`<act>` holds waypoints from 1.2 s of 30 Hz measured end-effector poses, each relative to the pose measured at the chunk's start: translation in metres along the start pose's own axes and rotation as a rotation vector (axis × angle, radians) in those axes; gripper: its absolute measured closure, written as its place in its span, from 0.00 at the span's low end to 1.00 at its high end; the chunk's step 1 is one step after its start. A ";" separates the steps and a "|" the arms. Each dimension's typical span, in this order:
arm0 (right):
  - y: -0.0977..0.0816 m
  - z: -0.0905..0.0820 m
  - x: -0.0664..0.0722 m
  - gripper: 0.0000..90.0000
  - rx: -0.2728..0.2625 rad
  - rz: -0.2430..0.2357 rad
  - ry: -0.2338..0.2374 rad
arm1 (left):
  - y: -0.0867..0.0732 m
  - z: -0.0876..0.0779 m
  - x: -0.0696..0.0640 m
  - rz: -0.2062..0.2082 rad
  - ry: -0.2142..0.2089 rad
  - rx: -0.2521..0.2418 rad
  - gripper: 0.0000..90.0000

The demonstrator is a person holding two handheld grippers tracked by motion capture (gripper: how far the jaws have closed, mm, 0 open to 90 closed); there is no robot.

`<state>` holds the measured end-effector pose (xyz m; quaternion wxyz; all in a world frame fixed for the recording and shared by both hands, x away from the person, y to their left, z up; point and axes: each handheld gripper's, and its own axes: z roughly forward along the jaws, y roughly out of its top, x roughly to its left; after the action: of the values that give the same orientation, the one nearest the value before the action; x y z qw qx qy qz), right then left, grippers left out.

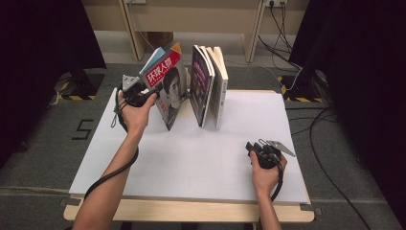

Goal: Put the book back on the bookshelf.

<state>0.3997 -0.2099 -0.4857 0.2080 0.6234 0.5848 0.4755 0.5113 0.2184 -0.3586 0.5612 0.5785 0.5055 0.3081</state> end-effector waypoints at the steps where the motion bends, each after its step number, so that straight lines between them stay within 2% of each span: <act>1: 0.000 0.000 0.000 0.70 -0.001 0.000 0.000 | -0.001 -0.001 0.000 0.001 -0.002 0.002 0.44; 7: -0.001 0.001 0.000 0.69 -0.001 -0.007 0.000 | -0.003 -0.007 0.002 -0.012 -0.022 0.007 0.44; 15: -0.001 0.001 0.000 0.69 -0.004 -0.011 0.001 | -0.005 -0.016 0.005 0.000 -0.033 0.018 0.43; 19: 0.000 0.001 0.001 0.69 0.001 -0.002 0.000 | -0.006 -0.020 0.007 0.005 -0.040 0.022 0.43; 20: -0.001 0.000 0.002 0.69 0.004 0.013 0.001 | -0.006 -0.021 0.008 0.005 -0.042 0.019 0.43; 21: 0.000 0.001 0.000 0.69 -0.001 -0.006 0.000 | -0.006 -0.023 0.008 0.004 -0.043 0.016 0.43; 36: -0.001 0.001 0.000 0.69 0.001 -0.005 -0.003 | -0.009 -0.040 0.016 0.021 -0.059 0.029 0.43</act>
<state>0.3997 -0.2089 -0.4870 0.2098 0.6229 0.5861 0.4738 0.4770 0.2453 -0.3634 0.5643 0.6006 0.4869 0.2893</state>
